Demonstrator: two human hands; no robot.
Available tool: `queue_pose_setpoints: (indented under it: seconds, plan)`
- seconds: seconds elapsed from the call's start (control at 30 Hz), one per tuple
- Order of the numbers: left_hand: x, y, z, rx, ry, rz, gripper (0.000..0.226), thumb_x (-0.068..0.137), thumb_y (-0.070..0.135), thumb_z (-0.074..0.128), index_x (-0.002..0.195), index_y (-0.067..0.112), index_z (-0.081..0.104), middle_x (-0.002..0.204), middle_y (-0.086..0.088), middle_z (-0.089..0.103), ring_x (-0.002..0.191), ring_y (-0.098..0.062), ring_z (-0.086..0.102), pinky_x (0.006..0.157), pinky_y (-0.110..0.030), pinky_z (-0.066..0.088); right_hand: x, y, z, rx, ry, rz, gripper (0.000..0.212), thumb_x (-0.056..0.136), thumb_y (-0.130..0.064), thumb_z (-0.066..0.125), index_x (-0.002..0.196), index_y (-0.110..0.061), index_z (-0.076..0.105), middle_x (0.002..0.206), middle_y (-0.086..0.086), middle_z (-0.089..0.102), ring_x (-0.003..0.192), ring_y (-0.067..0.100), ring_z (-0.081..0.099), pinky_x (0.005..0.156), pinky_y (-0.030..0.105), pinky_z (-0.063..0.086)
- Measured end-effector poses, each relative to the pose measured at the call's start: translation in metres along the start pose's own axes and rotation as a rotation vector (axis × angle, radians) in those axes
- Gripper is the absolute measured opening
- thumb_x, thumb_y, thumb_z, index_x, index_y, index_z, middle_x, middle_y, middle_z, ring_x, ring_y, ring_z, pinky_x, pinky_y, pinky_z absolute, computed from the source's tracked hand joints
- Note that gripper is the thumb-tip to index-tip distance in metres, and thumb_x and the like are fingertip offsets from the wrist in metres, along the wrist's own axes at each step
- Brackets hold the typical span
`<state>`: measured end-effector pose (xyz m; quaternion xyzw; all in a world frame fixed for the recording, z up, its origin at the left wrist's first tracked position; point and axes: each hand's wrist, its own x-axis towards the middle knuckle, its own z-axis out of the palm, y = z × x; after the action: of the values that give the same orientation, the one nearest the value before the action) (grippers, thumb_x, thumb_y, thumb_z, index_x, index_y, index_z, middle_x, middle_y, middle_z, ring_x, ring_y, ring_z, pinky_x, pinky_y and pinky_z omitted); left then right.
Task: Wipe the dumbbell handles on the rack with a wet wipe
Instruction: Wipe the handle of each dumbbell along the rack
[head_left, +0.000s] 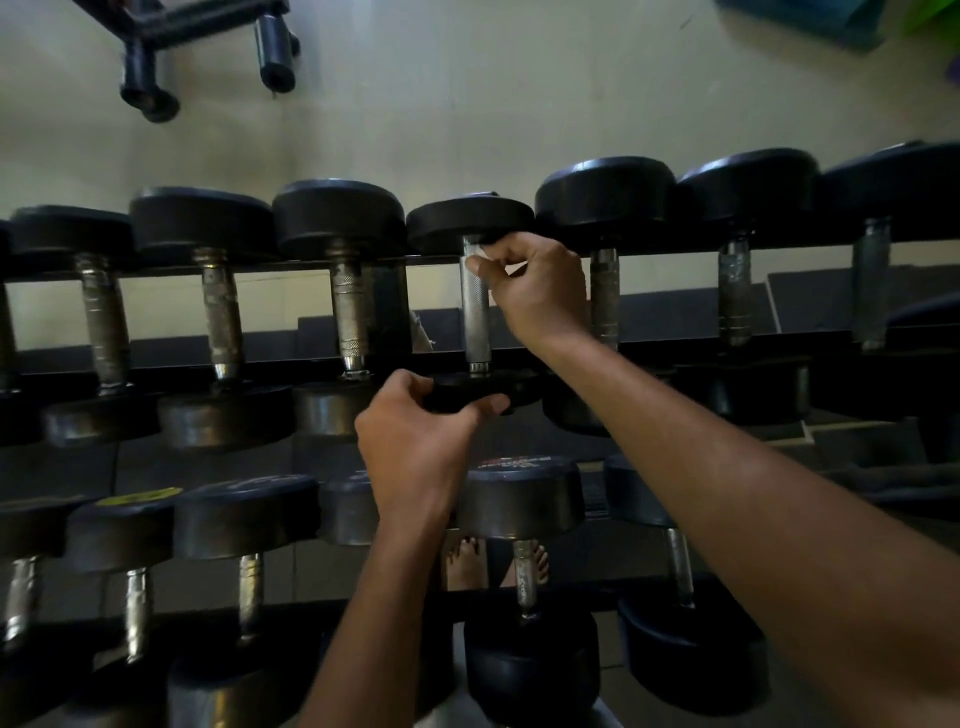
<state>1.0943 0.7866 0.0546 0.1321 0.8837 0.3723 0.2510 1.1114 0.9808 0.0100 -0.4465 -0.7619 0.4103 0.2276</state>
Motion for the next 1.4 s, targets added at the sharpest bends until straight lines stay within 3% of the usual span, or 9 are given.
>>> queue_pose_setpoints:
  seconds: [0.13, 0.27, 0.43, 0.67, 0.8, 0.93, 1.03, 1.13, 1.4]
  plan:
    - [0.011, 0.008, -0.003, 0.130, 0.018, -0.099, 0.059, 0.051, 0.066, 0.099, 0.083, 0.030, 0.066, 0.072, 0.011, 0.070, 0.065, -0.001, 0.068, 0.063, -0.035, 0.064, 0.003, 0.000, -0.009, -0.036, -0.108, -0.034, 0.015, 0.087, -0.038, 0.088, 0.090, -0.025, 0.079, 0.082, -0.019, 0.070, 0.082, -0.001, 0.068, 0.079, 0.027, 0.059]
    - [0.010, 0.011, -0.004, 0.158, 0.023, -0.110, 0.060, 0.051, 0.068, 0.099, 0.082, 0.030, 0.065, 0.073, 0.011, 0.069, 0.068, -0.006, 0.069, 0.065, -0.036, 0.064, -0.009, 0.002, -0.017, -0.102, -0.241, -0.108, 0.014, 0.089, -0.032, 0.087, 0.094, -0.021, 0.080, 0.096, -0.010, 0.076, 0.088, 0.006, 0.070, 0.081, 0.033, 0.061]
    - [0.013, 0.008, -0.003, 0.157, -0.008, -0.102, 0.060, 0.051, 0.067, 0.099, 0.083, 0.030, 0.065, 0.077, 0.010, 0.071, 0.072, -0.007, 0.069, 0.065, -0.037, 0.064, -0.034, -0.002, -0.015, -0.271, -0.331, -0.178, 0.007, 0.093, -0.028, 0.083, 0.097, -0.024, 0.079, 0.098, -0.011, 0.070, 0.091, 0.007, 0.065, 0.078, 0.028, 0.057]
    - [0.018, 0.008, -0.007, 0.172, -0.038, -0.110, 0.067, 0.049, 0.070, 0.098, 0.094, 0.030, 0.068, 0.085, 0.010, 0.072, 0.077, -0.008, 0.071, 0.067, -0.033, 0.063, -0.036, -0.006, -0.033, -0.308, -0.585, 0.143, 0.015, 0.086, -0.041, 0.088, 0.087, -0.030, 0.079, 0.091, -0.011, 0.073, 0.089, 0.009, 0.069, 0.077, 0.033, 0.062]
    - [0.018, 0.009, -0.008, 0.174, -0.040, -0.117, 0.067, 0.050, 0.069, 0.099, 0.096, 0.031, 0.067, 0.088, 0.011, 0.071, 0.080, -0.008, 0.070, 0.069, -0.035, 0.064, -0.035, 0.002, -0.031, -0.196, -0.525, 0.247, 0.022, 0.083, -0.045, 0.090, 0.088, -0.030, 0.075, 0.090, -0.011, 0.074, 0.088, 0.009, 0.069, 0.071, 0.030, 0.056]
    - [0.019, 0.008, -0.007, 0.175, -0.039, -0.122, 0.067, 0.052, 0.068, 0.098, 0.097, 0.030, 0.067, 0.089, 0.011, 0.070, 0.081, -0.010, 0.070, 0.072, -0.037, 0.065, -0.031, 0.013, -0.028, -0.178, -0.448, 0.338, 0.011, 0.093, -0.034, 0.082, 0.096, -0.026, 0.076, 0.095, -0.005, 0.075, 0.094, 0.014, 0.071, 0.081, 0.035, 0.061]
    - [0.019, 0.009, -0.007, 0.180, -0.035, -0.130, 0.070, 0.054, 0.067, 0.098, 0.102, 0.028, 0.068, 0.091, 0.010, 0.070, 0.084, -0.011, 0.069, 0.075, -0.038, 0.064, -0.023, 0.007, -0.029, -0.189, -0.619, 0.416, 0.009, 0.099, -0.026, 0.076, 0.103, -0.020, 0.081, 0.103, 0.001, 0.077, 0.101, 0.017, 0.071, 0.098, 0.041, 0.059]
    - [0.018, 0.007, -0.007, 0.174, -0.029, -0.138, 0.072, 0.052, 0.068, 0.098, 0.103, 0.028, 0.068, 0.091, 0.009, 0.071, 0.084, -0.012, 0.070, 0.074, -0.040, 0.065, -0.014, 0.007, -0.036, -0.204, -0.733, 0.502, 0.017, 0.094, -0.032, 0.082, 0.108, -0.023, 0.082, 0.106, 0.001, 0.079, 0.103, 0.019, 0.072, 0.099, 0.042, 0.059]
    - [0.017, 0.006, -0.008, 0.128, -0.033, -0.138, 0.073, 0.054, 0.064, 0.100, 0.107, 0.023, 0.070, 0.093, 0.009, 0.070, 0.086, -0.011, 0.069, 0.077, -0.039, 0.065, -0.008, 0.009, -0.029, 0.073, -0.548, 0.668, 0.018, 0.093, -0.032, 0.079, 0.104, -0.018, 0.081, 0.109, 0.002, 0.077, 0.105, 0.022, 0.067, 0.081, 0.038, 0.049]
